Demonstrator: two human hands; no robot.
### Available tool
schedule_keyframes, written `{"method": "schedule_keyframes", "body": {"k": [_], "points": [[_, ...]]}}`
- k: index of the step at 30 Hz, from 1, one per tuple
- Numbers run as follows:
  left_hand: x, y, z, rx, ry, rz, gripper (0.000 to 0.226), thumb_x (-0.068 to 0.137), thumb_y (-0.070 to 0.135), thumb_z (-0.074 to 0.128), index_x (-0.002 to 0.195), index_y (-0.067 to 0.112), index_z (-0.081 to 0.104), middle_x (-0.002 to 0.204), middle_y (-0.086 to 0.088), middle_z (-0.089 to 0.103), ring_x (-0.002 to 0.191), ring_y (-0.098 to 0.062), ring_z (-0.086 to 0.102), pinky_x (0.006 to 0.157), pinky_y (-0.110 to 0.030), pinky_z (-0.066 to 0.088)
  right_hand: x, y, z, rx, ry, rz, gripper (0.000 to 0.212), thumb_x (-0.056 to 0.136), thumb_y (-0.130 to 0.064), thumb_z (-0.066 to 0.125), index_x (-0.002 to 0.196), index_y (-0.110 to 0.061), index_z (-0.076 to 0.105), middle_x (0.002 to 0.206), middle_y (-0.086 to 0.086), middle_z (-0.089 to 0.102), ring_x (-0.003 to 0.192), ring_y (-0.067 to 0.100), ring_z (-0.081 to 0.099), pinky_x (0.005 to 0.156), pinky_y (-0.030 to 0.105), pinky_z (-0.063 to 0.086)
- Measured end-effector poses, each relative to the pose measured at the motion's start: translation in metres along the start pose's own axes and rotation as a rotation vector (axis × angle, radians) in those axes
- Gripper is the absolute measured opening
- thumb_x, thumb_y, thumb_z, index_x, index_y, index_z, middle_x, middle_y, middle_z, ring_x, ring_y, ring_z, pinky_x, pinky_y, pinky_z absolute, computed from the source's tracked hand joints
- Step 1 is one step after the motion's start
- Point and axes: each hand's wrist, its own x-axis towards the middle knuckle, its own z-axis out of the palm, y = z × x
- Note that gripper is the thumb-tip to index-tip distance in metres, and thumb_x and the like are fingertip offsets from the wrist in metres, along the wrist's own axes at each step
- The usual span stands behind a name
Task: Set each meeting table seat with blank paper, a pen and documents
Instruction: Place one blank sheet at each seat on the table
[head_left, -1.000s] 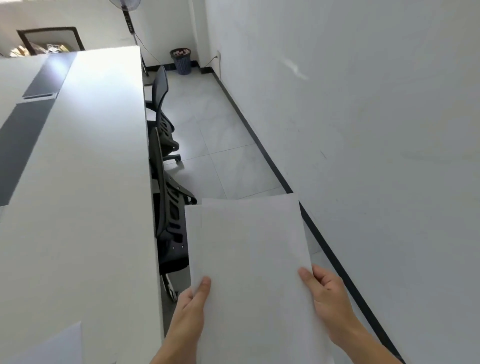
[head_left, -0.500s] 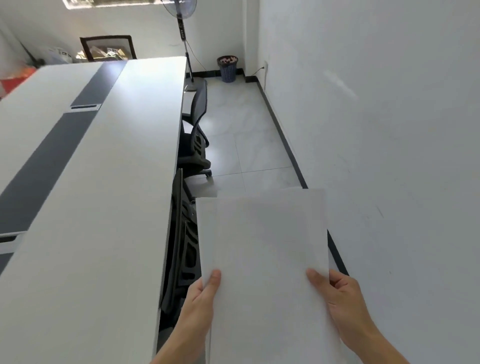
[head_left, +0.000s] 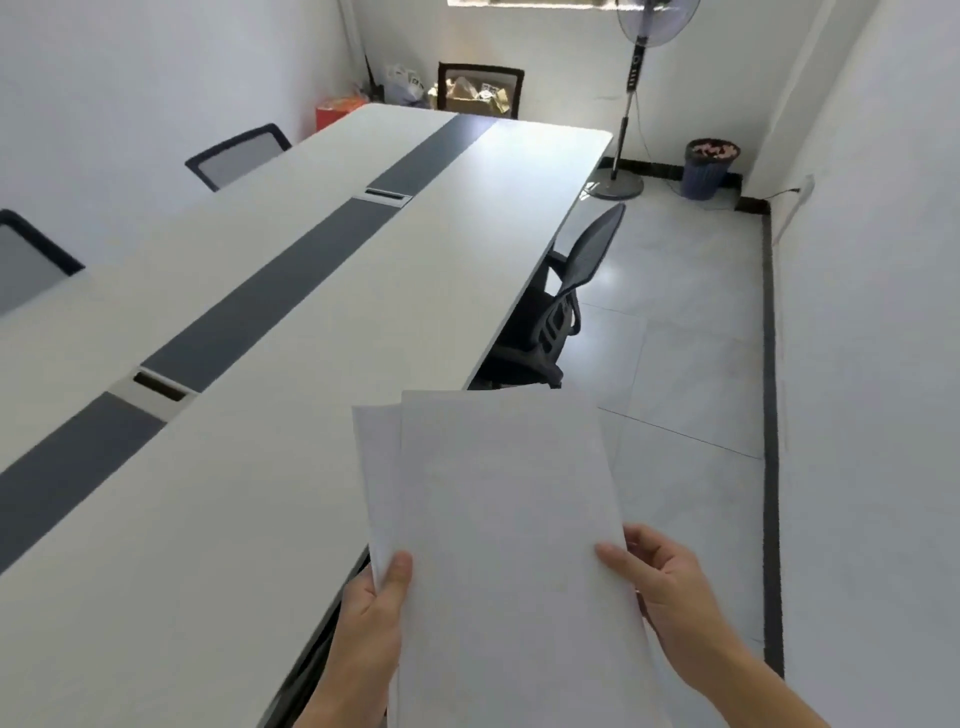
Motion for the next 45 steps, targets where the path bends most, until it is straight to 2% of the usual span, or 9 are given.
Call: {"method": "schedule_keyframes", "body": {"k": [4,10,14,19,24,30,34,41,45], "points": [[0.028,0.008,-0.012,-0.074,0.172,0.011,0.023,0.098,0.017,0.047,0.090,0.007,0.066,0.069,-0.001,0.076,0.059,-0.014,0.072,0.047,-0.023,0.056,0.062,-0.012,0.027,-0.150,-0.132,0.091,0.014,0.086,-0.007,0.069,0.095,0.003,0.071,0.091,0.019,0.076,0.074,0.026,0.072,0.065,0.035,0.057],[0.077,0.027,-0.040,-0.140,0.346,0.031,0.021,0.097,0.021,0.049,0.091,0.011,0.067,0.074,0.003,0.075,0.072,-0.016,0.071,0.060,-0.025,0.054,0.134,-0.042,0.093,-0.296,-0.222,0.031,0.010,0.089,-0.003,0.066,0.085,0.000,0.074,0.083,0.016,0.077,0.066,0.020,0.070,0.053,0.025,0.052],[0.099,0.053,-0.051,-0.212,0.407,0.041,0.025,0.100,0.022,0.045,0.091,0.012,0.066,0.084,-0.007,0.076,0.080,-0.021,0.069,0.069,-0.032,0.052,0.187,-0.071,0.128,-0.403,-0.226,-0.032,0.013,0.091,-0.006,0.065,0.082,-0.003,0.073,0.077,0.014,0.076,0.063,0.020,0.068,0.057,0.030,0.056],[0.109,0.071,-0.074,-0.283,0.580,0.059,0.022,0.099,0.026,0.045,0.096,0.016,0.065,0.080,0.005,0.075,0.082,-0.011,0.065,0.066,-0.027,0.047,0.266,-0.098,0.175,-0.528,-0.234,-0.093,0.015,0.092,-0.013,0.065,0.079,-0.006,0.070,0.066,0.000,0.072,0.055,0.013,0.065,0.053,0.027,0.054],[0.110,0.056,-0.087,-0.316,0.827,-0.011,0.023,0.098,0.033,0.049,0.106,0.017,0.065,0.110,-0.002,0.069,0.107,-0.024,0.062,0.101,-0.046,0.044,0.360,-0.085,0.229,-0.745,-0.295,-0.106,0.017,0.091,-0.024,0.062,0.083,-0.011,0.069,0.081,0.008,0.072,0.071,0.024,0.067,0.069,0.042,0.058],[0.107,0.049,-0.069,-0.364,1.136,-0.093,0.039,0.095,0.032,0.055,0.123,0.006,0.060,0.120,-0.008,0.062,0.120,-0.028,0.054,0.110,-0.043,0.035,0.438,-0.041,0.271,-1.153,-0.399,-0.109,0.019,0.091,-0.022,0.055,0.084,-0.009,0.067,0.084,0.011,0.071,0.077,0.030,0.065,0.069,0.039,0.054],[0.111,0.045,-0.056,-0.434,1.191,-0.142,0.034,0.095,0.035,0.055,0.118,0.011,0.062,0.123,-0.009,0.064,0.118,-0.030,0.056,0.109,-0.050,0.037,0.457,-0.027,0.279,-1.338,-0.434,-0.092,0.019,0.090,-0.020,0.053,0.093,-0.007,0.067,0.084,0.010,0.067,0.073,0.028,0.059,0.063,0.032,0.047],[0.121,0.056,-0.037,-0.484,1.131,-0.069,0.034,0.095,0.035,0.054,0.120,0.013,0.059,0.122,-0.002,0.061,0.120,-0.021,0.051,0.111,-0.039,0.032,0.467,-0.040,0.271,-1.452,-0.536,-0.062,0.051,0.088,-0.025,0.064,0.135,-0.013,0.048,0.123,0.013,0.064,0.108,0.032,0.062,0.088,0.039,0.052],[0.125,0.066,-0.036,-0.445,1.043,-0.039,0.029,0.095,0.035,0.054,0.116,0.016,0.060,0.118,0.000,0.063,0.118,-0.021,0.054,0.110,-0.040,0.035,0.438,-0.066,0.264,-1.375,-0.525,-0.181,0.042,0.091,-0.031,0.061,0.130,-0.016,0.056,0.124,0.007,0.066,0.113,0.026,0.060,0.091,0.036,0.048]]}}
